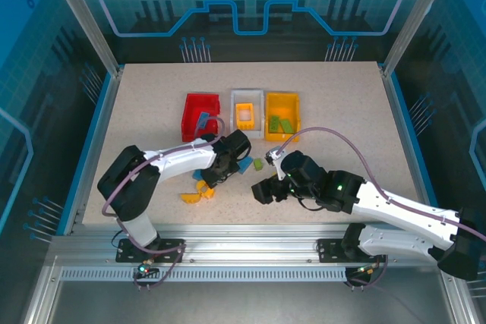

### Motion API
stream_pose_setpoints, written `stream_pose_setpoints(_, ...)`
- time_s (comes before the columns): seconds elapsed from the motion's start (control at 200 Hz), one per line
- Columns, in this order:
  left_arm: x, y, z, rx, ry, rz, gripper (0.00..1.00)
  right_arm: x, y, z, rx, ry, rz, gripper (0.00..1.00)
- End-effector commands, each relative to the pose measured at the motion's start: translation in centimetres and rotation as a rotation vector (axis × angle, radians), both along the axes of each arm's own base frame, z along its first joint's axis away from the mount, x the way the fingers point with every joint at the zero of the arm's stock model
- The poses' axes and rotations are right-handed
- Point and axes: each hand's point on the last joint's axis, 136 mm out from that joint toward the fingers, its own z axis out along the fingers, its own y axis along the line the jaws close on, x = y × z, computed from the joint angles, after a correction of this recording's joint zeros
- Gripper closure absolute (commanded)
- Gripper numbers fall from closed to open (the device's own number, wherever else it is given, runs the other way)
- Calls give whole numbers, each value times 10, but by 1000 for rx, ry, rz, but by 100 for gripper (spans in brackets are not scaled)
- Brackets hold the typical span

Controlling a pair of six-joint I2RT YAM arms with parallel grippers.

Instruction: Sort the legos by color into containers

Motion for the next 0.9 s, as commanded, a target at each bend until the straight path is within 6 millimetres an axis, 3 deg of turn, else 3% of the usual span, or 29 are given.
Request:
stream_pose_setpoints(0.0, 7, 2, -6, 21, 9, 23, 35, 5, -5, -9, -25, 13, -37, 20)
stream_pose_setpoints(0.18, 12, -1, -9, 22, 4, 5, 43, 6, -6, -13, -28, 28, -55, 21)
stream_pose_setpoints(0.5, 19, 1, -8, 62, -20, -55, 43, 5, -7, -13, -17, 29, -59, 21)
stream_pose_setpoints(0.81, 28, 5, -11, 98, -27, -125, 38, 5, -4, -13, -18, 33, -46, 21)
stream_pose_setpoints(0.895, 31, 3, -13, 91, -39, -147, 41, 4, -3, -14, -15, 35, -46, 21)
